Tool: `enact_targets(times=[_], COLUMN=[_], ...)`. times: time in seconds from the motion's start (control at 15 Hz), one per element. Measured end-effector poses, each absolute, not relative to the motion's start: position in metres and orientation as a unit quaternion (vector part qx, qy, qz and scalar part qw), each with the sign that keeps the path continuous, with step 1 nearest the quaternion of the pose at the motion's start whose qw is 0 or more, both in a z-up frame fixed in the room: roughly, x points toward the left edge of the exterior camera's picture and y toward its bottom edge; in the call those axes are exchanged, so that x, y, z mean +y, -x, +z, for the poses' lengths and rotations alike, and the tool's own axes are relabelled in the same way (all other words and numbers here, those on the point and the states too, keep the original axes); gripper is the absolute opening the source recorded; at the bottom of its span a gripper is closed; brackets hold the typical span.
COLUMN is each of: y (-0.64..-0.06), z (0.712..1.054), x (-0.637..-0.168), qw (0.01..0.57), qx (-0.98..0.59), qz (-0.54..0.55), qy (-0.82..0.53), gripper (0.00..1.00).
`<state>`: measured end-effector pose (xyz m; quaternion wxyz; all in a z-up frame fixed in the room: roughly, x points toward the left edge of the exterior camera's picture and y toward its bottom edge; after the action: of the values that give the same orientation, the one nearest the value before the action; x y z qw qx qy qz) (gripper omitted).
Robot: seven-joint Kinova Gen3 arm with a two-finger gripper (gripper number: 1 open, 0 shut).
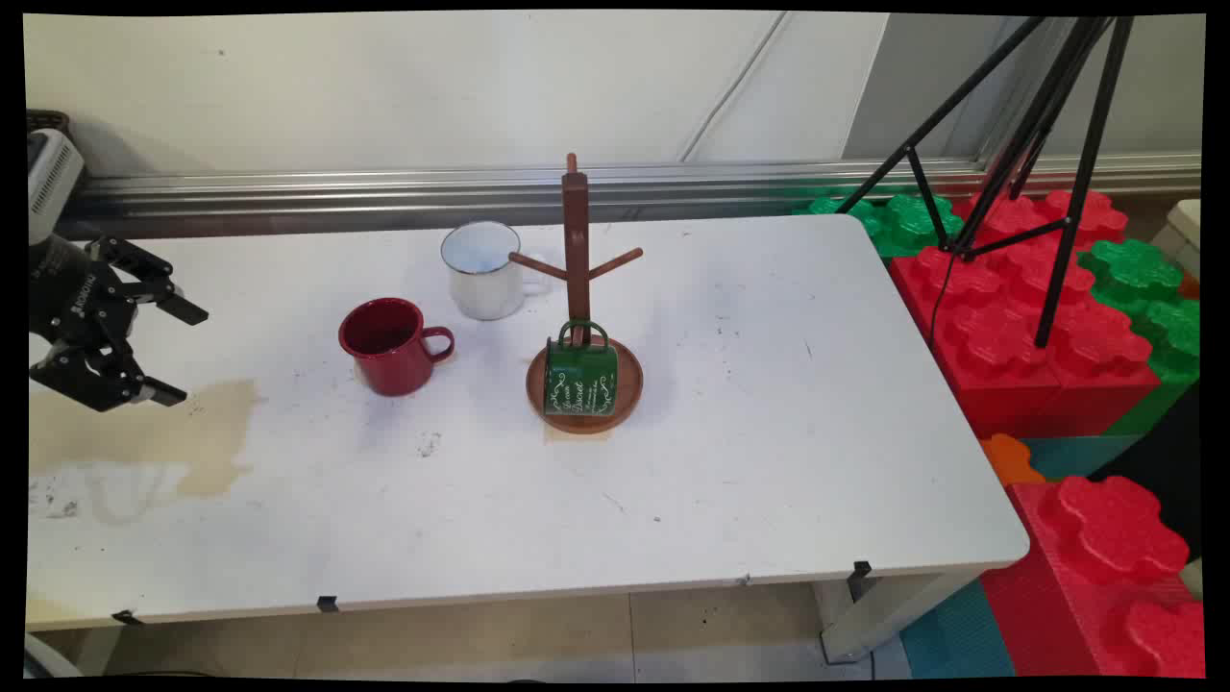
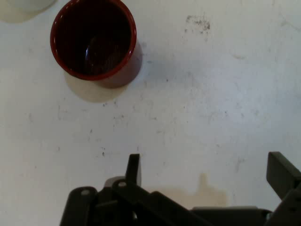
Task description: Pick up the green mug from the rack
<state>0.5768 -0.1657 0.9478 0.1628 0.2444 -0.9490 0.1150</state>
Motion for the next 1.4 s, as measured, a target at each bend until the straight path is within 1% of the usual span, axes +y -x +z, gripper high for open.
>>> enact_targets(times=[0.4,0.87,1.13,1.4], y=[-0.563,-0.522,-0.492,-0.464], z=[0.954,0.959,0.947,0.924], x=[-0.170,-0.187,-0.199,-0.208], qw=[0.186,0.231,0.259,0.279], qx=[-0.943,-0.930,-0.921,-0.915], qz=[0.122,0.121,0.111,0.100], qy=[-0.249,-0.259,-0.268,-0.273], gripper=[1.00,1.00,1.00,1.00])
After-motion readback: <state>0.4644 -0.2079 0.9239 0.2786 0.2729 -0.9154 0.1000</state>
